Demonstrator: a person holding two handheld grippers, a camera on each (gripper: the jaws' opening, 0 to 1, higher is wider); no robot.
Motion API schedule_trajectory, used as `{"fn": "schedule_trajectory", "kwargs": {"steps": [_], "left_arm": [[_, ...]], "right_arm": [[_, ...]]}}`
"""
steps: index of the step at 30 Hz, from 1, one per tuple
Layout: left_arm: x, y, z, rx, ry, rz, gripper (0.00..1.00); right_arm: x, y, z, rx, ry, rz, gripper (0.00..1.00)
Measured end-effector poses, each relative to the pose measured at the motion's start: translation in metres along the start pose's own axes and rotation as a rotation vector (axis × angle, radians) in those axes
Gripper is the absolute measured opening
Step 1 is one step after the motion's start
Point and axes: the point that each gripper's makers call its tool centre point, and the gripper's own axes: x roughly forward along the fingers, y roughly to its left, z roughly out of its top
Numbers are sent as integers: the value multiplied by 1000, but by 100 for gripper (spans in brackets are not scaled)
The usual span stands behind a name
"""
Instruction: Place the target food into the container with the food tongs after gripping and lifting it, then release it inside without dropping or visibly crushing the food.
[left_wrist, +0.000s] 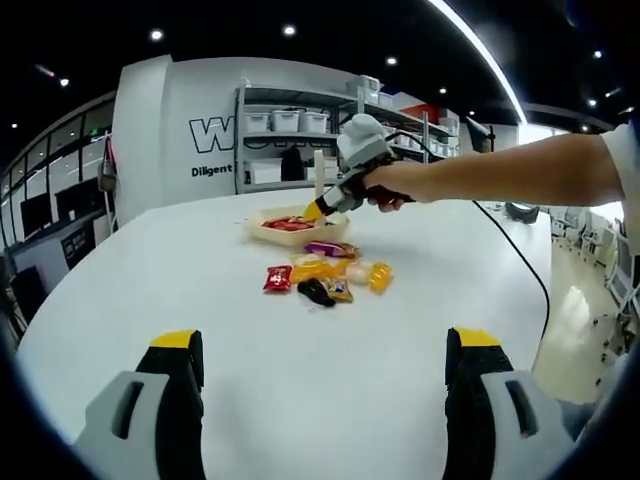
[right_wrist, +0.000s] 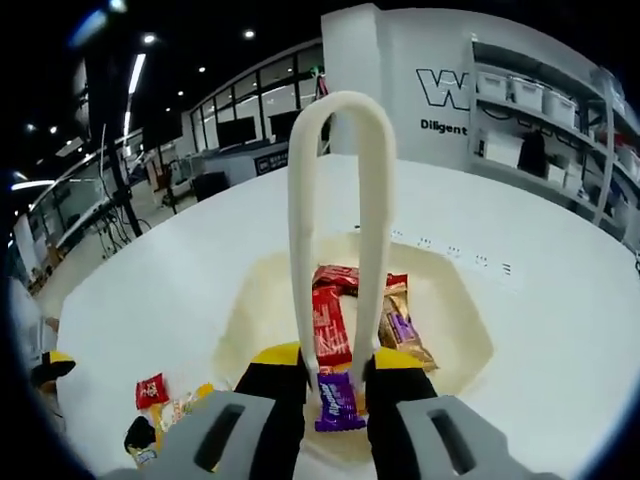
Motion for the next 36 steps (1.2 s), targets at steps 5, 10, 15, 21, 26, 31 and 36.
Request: {"fn": "schedule_trajectory", "kwargs": {"steps": [5, 10, 15, 21, 26, 31, 36], "left_arm": [[2, 1, 1, -1, -4, -1, 99], [3, 4, 1, -6, -4, 4, 99], [5, 6, -1, -12, -2, 8, 99], [5, 5, 0, -13, -5, 9, 99], [4, 1, 2, -9, -5, 5, 99], [-1, -3, 6, -3, -17, 7, 99], [-4, -5, 7, -4, -29, 6, 99]], "right_arm": [[2, -9, 1, 18, -8, -18, 17], [3, -21, 2, 13, -20, -48, 17], [5, -28, 6, 40, -36, -47, 20], [-3, -18, 7, 47, -60, -26, 20], [-11, -12, 9, 45, -65, -19, 19], [-25, -1, 11, 45, -77, 1, 19], [-38, 9, 11, 48, -78, 33, 18]]}}
